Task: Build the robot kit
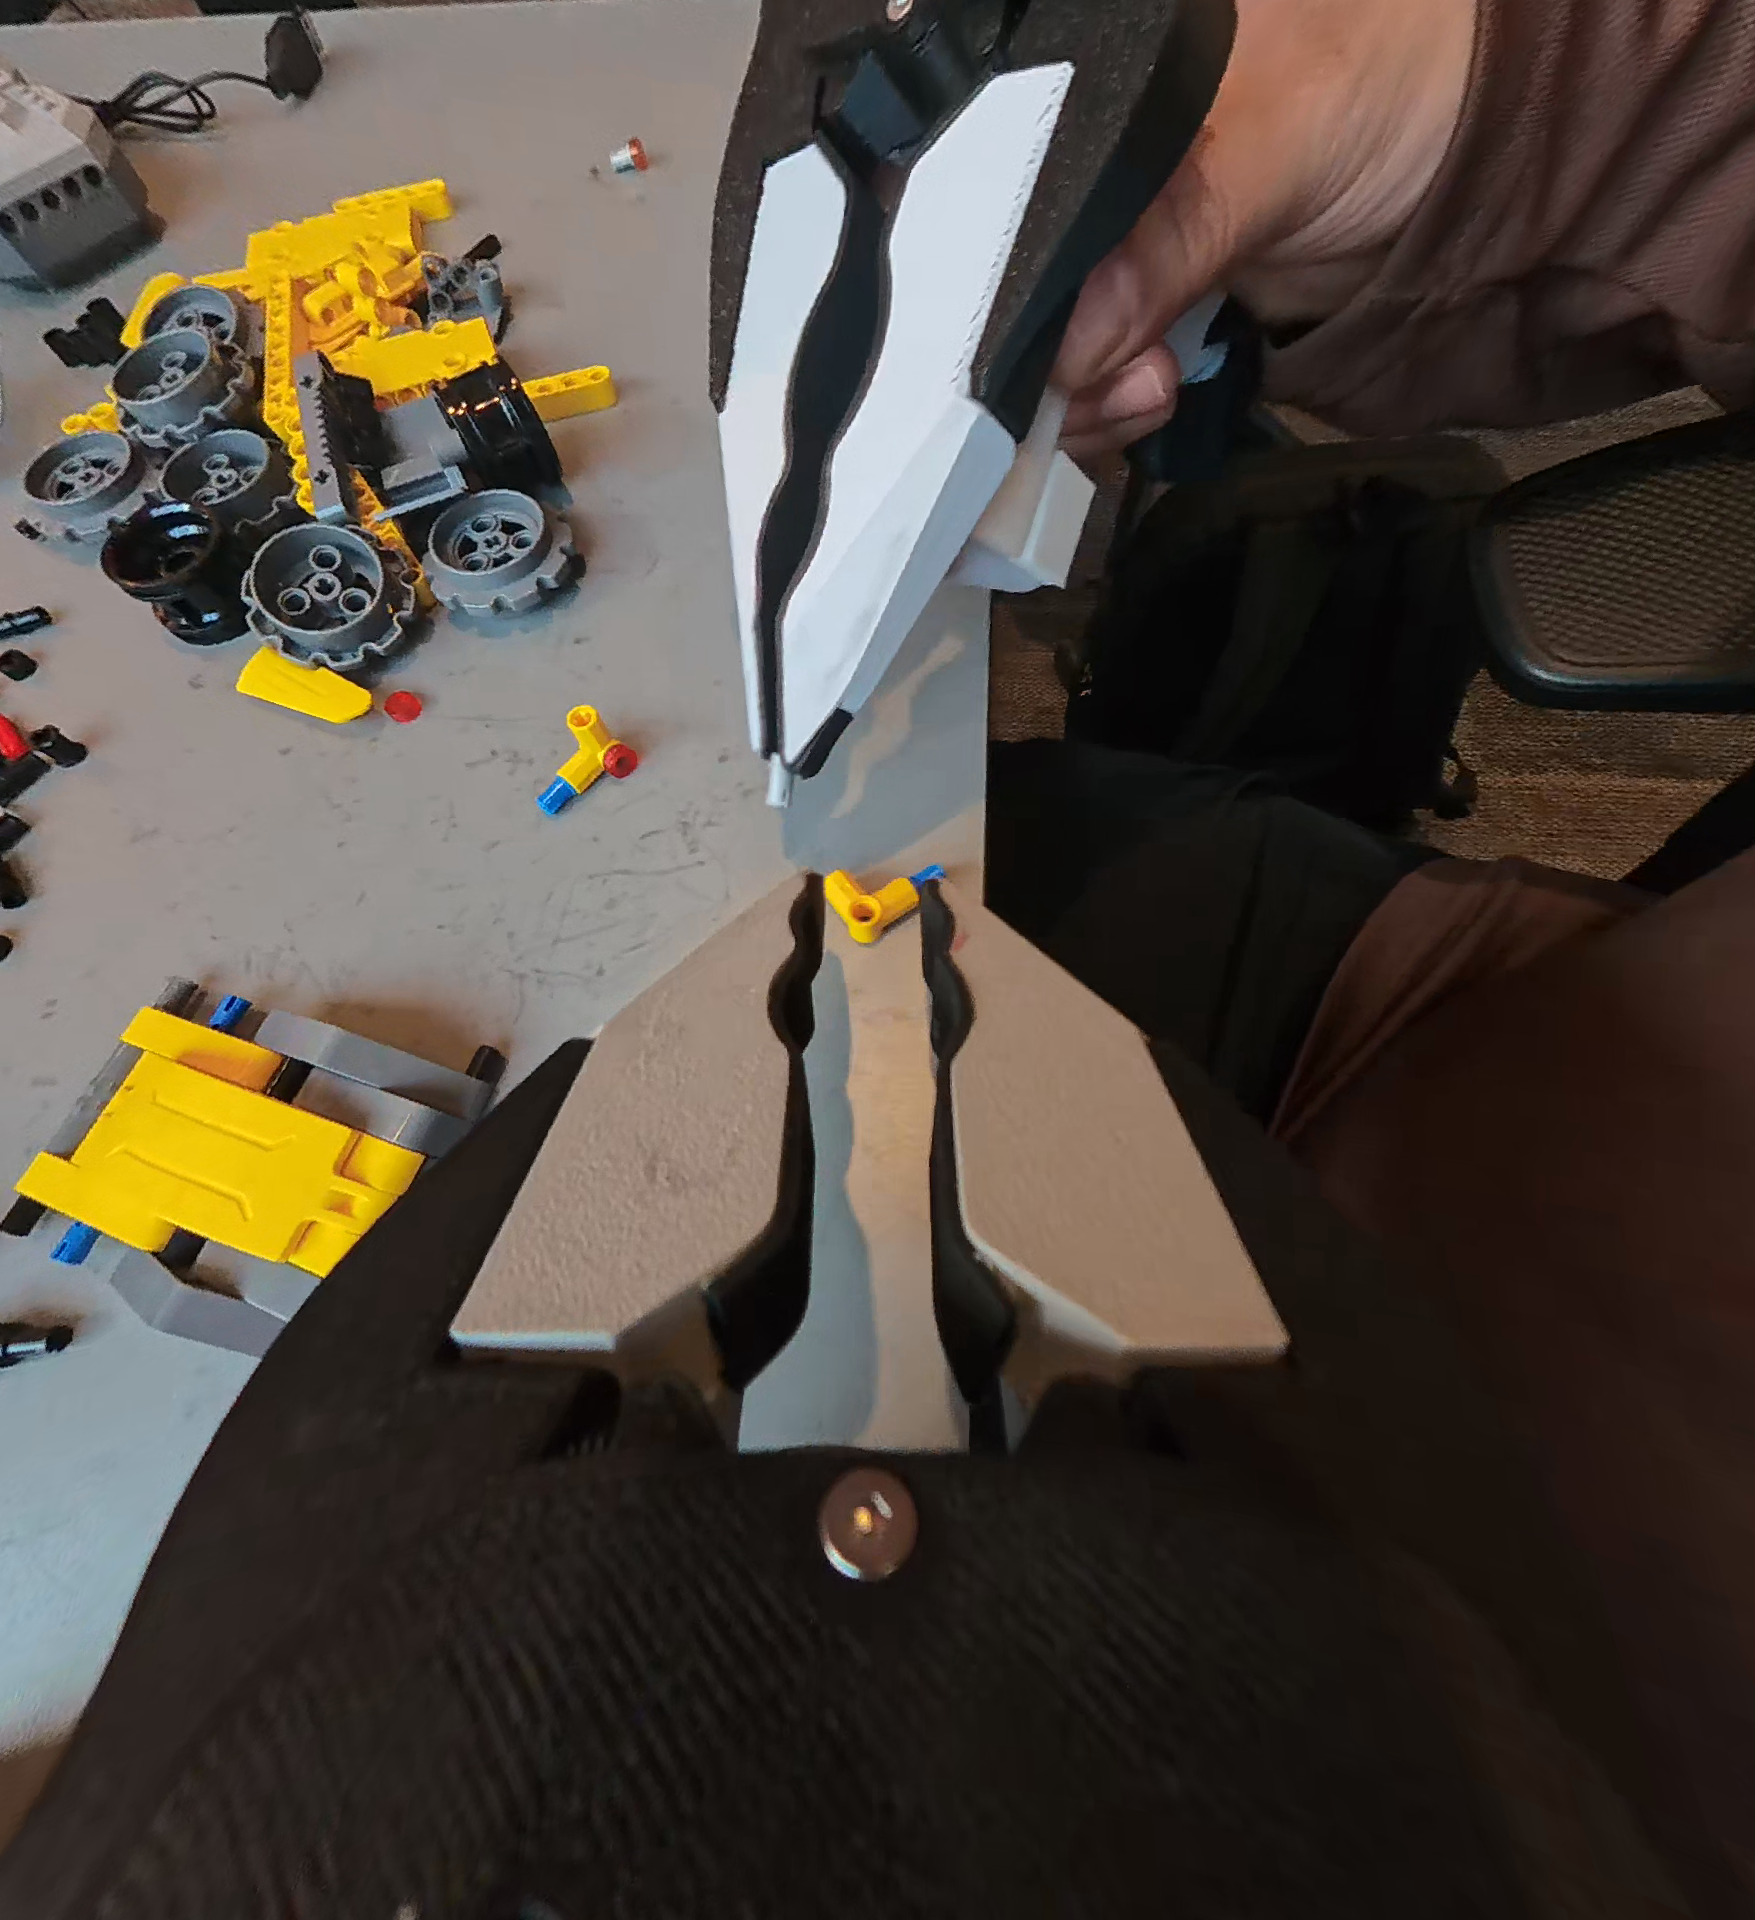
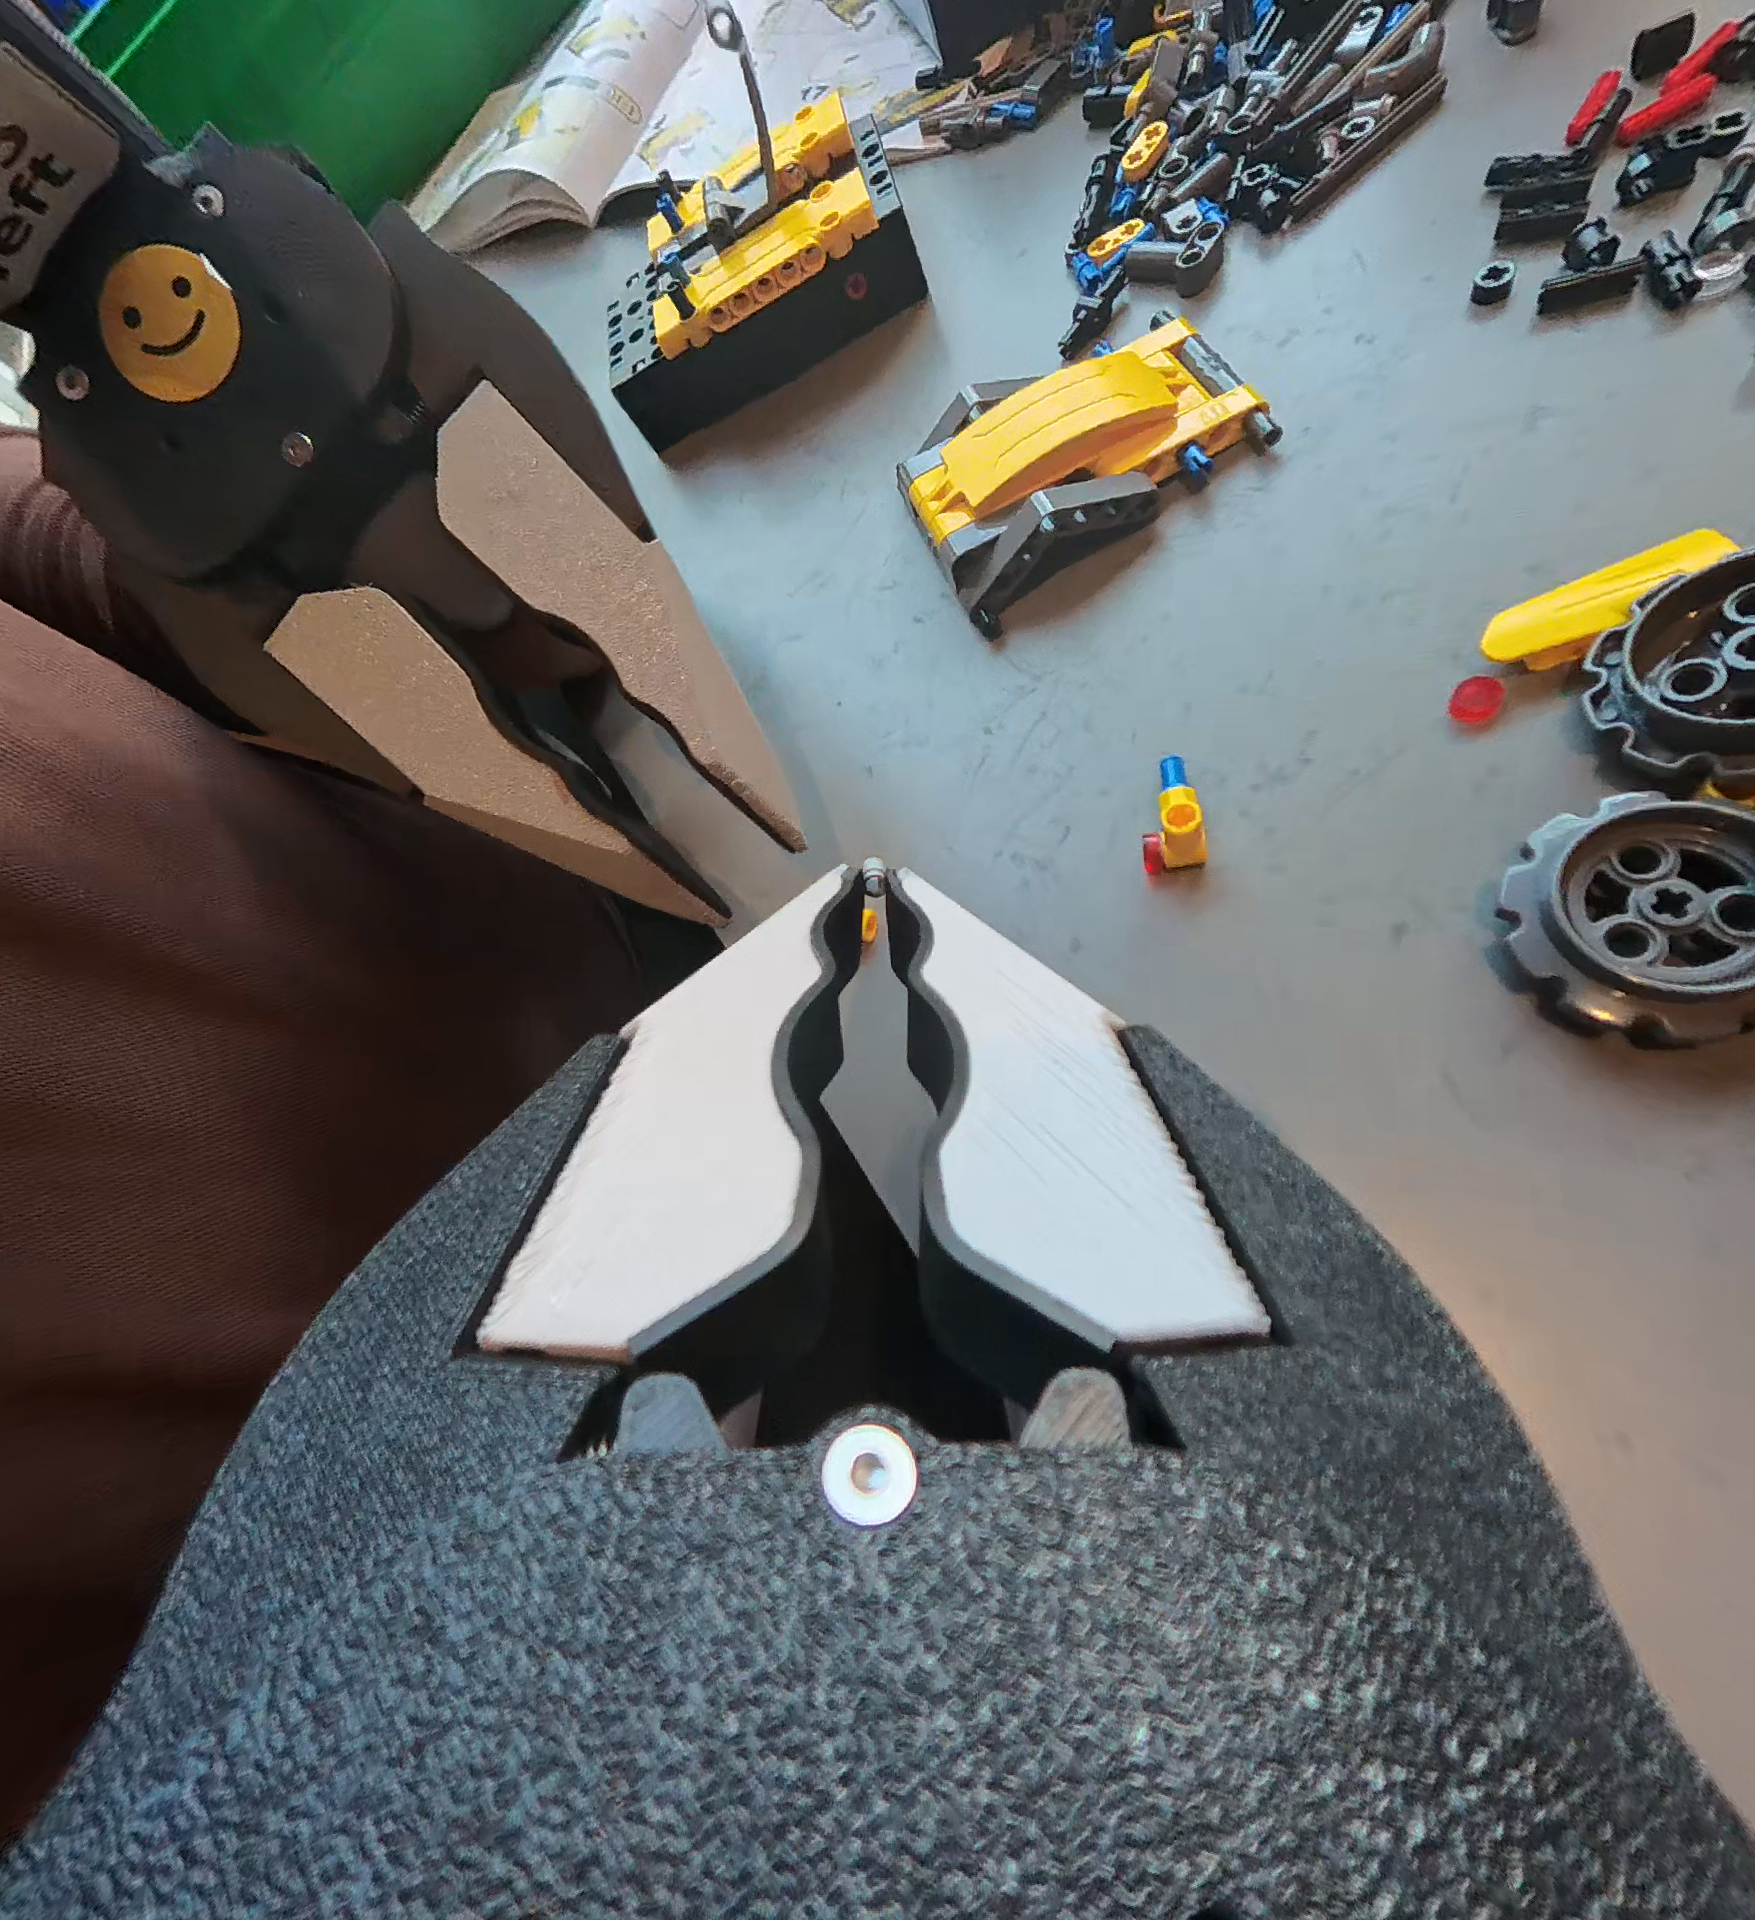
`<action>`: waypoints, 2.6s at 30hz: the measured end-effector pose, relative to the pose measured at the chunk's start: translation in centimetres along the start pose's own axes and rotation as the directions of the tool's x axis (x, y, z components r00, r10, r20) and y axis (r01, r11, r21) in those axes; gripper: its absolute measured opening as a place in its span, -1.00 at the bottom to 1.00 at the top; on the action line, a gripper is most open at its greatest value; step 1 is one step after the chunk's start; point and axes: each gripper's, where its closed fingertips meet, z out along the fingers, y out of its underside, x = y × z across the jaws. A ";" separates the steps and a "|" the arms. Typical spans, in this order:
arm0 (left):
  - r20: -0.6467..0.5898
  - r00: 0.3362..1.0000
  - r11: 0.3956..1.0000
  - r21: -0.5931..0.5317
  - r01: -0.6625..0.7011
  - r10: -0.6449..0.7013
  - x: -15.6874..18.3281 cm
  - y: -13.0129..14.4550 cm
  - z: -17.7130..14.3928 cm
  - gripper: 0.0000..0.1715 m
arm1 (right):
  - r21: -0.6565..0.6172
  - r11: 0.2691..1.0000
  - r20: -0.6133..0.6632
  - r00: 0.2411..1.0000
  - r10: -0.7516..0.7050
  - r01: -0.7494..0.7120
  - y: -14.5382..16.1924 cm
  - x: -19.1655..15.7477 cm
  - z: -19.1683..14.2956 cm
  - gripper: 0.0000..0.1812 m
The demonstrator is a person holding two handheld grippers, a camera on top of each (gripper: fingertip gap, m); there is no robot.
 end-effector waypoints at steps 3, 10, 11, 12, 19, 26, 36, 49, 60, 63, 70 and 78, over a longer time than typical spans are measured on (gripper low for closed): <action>0.005 1.000 0.999 0.032 -0.011 0.011 0.0 -0.4 -0.3 -0.83 | -0.001 1.000 -0.022 1.000 0.004 -0.004 -0.3 0.1 0.1 -0.97; 0.009 1.000 0.995 0.099 0.012 -0.013 -0.3 -1.1 -1.1 -0.83 | 0.005 0.999 -0.069 0.997 0.033 -0.033 -1.0 0.7 0.0 -0.97; 0.009 1.000 0.995 0.102 0.015 -0.016 -0.3 -1.1 -1.1 -0.83 | -0.001 1.000 -0.077 0.997 0.031 -0.031 -1.0 0.7 0.0 -0.97; 0.009 1.000 0.994 0.103 0.017 -0.018 -0.3 -1.1 -1.1 -0.83 | -0.007 1.000 -0.086 0.996 0.028 -0.029 -1.0 0.8 -0.1 -0.97; 0.005 0.999 0.998 0.054 0.032 -0.033 -0.6 0.0 -1.4 -0.78 | -0.074 0.997 -0.132 0.991 -0.039 0.029 -0.5 0.2 -1.1 -0.96; -0.030 0.998 0.998 -0.034 0.051 -0.052 -0.5 1.2 -0.8 -0.77 | -0.151 0.985 -0.128 0.986 -0.107 0.087 1.2 -0.4 -1.3 -0.96; -0.013 0.999 0.993 -0.104 0.048 -0.049 -0.6 2.1 -0.2 -0.79 | -0.066 0.996 -0.083 0.994 -0.073 0.067 1.9 0.3 -1.4 -0.97; 0.058 0.995 0.991 -0.112 -0.068 0.075 -5.5 -2.3 0.9 -0.79 | 0.021 0.997 -0.086 0.994 -0.071 0.073 2.1 0.4 -4.0 -0.96; -0.204 0.952 0.859 -0.418 -0.297 0.229 -7.1 0.2 4.2 -0.84 | 0.068 0.993 -0.062 0.994 -0.087 0.091 2.4 -0.4 -4.8 -0.96; -0.246 0.952 0.860 -0.428 -0.277 0.184 -6.7 0.3 4.7 -0.94 | 0.083 0.992 -0.060 0.994 -0.088 0.093 2.5 -0.5 -5.1 -0.96; -0.309 0.912 0.875 -0.473 0.100 -0.271 -4.7 -0.4 4.4 -0.96 | 0.094 0.991 -0.054 0.995 -0.087 0.091 2.7 -0.7 -5.4 -0.96; -0.293 0.826 0.818 -0.490 0.302 -0.481 -4.9 0.0 4.1 -0.95 | 0.096 0.992 -0.033 0.996 -0.079 0.082 3.0 -1.0 -5.0 -0.96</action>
